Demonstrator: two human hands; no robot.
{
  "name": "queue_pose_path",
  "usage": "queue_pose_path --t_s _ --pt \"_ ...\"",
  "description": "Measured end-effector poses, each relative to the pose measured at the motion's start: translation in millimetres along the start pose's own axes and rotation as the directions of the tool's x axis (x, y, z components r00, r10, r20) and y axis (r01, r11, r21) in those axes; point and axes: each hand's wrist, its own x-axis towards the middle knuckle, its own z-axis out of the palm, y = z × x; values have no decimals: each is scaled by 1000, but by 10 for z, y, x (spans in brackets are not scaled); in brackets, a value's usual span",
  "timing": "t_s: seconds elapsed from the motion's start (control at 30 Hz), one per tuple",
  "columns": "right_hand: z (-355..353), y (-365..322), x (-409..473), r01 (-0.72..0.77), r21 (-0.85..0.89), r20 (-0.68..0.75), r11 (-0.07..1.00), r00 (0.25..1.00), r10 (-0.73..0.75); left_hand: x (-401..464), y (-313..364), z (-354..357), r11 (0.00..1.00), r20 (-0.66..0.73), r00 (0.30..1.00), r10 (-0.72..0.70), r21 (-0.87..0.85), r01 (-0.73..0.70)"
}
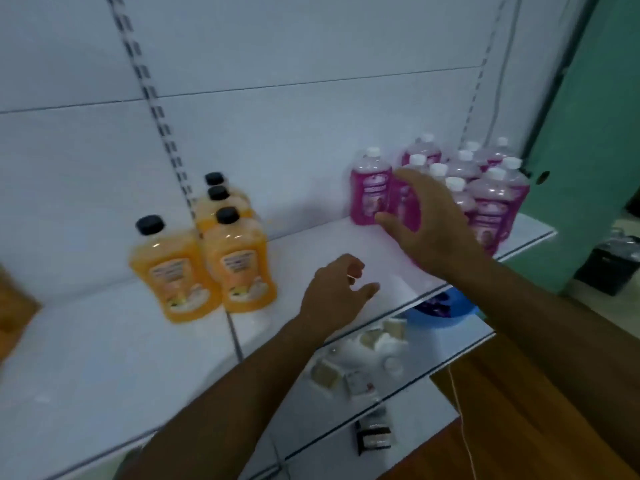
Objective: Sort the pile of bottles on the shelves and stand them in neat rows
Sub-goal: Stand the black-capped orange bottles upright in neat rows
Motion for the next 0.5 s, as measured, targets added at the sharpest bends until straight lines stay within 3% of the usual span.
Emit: queue_pose_path --t_s 0.23,0.5 --pt "553 -1252 -204 209 249 41 946 973 -226 -1070 -461 -970 987 -96 991 -93 122 105" --pt "1183 -2485 -368 313 408 107 857 916 -386 -1961 -1270 -2050 948 -383 893 -237 111 299"
